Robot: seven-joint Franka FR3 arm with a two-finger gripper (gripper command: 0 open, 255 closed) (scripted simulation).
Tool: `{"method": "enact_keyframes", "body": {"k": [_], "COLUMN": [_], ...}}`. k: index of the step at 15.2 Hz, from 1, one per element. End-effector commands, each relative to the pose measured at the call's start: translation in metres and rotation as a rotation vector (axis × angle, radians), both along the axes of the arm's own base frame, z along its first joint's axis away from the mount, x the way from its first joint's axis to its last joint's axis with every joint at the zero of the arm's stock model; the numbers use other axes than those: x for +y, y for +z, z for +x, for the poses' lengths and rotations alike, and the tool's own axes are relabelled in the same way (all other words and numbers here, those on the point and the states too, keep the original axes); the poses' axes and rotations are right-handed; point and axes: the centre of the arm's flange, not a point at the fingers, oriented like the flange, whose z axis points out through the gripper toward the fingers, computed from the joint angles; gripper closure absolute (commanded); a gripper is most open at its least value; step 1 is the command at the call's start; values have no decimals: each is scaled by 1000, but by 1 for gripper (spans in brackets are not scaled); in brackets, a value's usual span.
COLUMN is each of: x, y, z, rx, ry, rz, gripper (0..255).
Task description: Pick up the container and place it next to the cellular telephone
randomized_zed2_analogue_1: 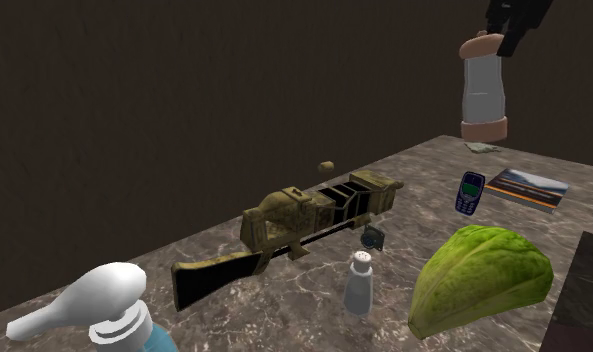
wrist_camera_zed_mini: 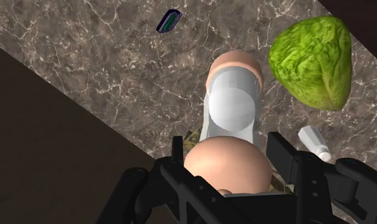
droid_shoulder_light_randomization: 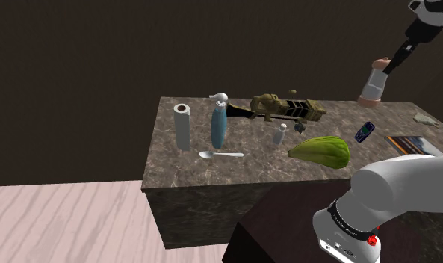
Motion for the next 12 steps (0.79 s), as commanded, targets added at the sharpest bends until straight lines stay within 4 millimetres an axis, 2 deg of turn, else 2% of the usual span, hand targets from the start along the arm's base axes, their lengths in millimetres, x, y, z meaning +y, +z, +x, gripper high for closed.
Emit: {"method": "enact_keyframes", "body": {"k": [1, 12], "x": [0, 0], "y": [-12, -70], "z": [0, 0], "rx": [0, 0], "ry": [0, 0], "rz": [0, 0], "gripper": [255, 255]}}
